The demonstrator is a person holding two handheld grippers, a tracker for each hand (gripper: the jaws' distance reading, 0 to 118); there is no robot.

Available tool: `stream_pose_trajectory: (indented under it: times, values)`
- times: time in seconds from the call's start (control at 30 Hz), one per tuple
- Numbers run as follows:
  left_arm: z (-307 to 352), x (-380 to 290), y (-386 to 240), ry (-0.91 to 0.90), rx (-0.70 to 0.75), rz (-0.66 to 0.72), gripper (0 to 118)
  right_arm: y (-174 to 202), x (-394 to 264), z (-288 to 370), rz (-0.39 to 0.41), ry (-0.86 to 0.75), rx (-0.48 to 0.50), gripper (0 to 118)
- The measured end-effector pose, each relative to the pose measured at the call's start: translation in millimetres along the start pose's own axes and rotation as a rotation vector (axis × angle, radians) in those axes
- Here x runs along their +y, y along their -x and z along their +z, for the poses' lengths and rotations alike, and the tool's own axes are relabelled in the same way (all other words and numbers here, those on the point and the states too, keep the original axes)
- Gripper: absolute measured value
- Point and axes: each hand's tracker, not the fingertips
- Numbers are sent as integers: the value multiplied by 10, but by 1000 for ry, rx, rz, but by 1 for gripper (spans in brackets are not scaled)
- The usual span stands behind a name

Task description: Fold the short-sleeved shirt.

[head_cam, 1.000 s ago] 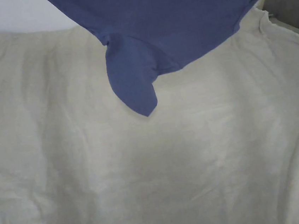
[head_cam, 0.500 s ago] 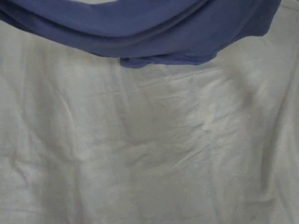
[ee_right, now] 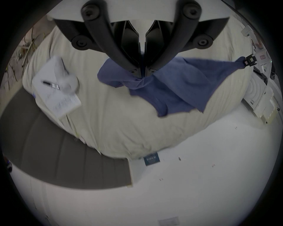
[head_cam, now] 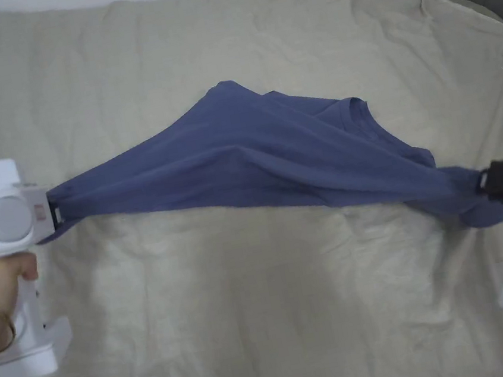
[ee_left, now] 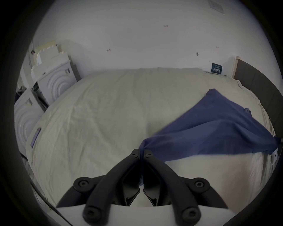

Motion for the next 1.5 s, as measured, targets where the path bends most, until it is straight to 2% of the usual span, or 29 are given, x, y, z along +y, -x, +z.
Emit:
stream_pose_trajectory:
  times: [0.1,0.23,0.4,0.57,0.8,0.9,0.93,0.97,1.0,1.03,1.07,1.1,1.27,1.37,1.5]
  values:
    - [213,-205,159,-1,15,17,0,-215,-245,192,-25,15,-8,3]
    - [462,-465,383,1,30,57,0,-489,-512,492,-5,16,-16,3]
    - [732,-791,612,8,24,103,0,-775,-813,741,-41,41,0,3]
    - [922,-1067,783,20,23,100,0,-909,-1027,862,-47,78,9,3]
    - [868,-1251,864,93,48,117,1,-821,-1269,660,26,162,-13,3]
    - [882,-1272,880,94,70,162,25,-752,-1301,653,57,183,-23,6]
    - [910,-1257,916,88,83,190,39,-744,-1289,666,72,179,-48,15]
    - [941,-1237,949,84,89,213,63,-749,-1262,684,92,168,-72,43]
    - [991,-1204,1003,67,81,240,78,-759,-1222,705,112,159,-85,70]
    - [1042,-1158,1057,49,70,260,93,-765,-1175,750,117,140,-102,90]
    - [1085,-1103,1103,45,71,275,110,-770,-1119,800,118,115,-115,97]
    - [1116,-1037,1163,35,69,293,118,-773,-1037,867,118,81,-123,97]
    - [1511,-572,1257,-142,18,386,118,-687,-591,1186,144,-87,-125,97]
    - [1735,-345,1090,-270,-14,326,118,-517,-342,1370,161,-208,-100,97]
    - [1918,-221,712,-352,-48,255,118,-187,-193,1564,178,-384,-9,98]
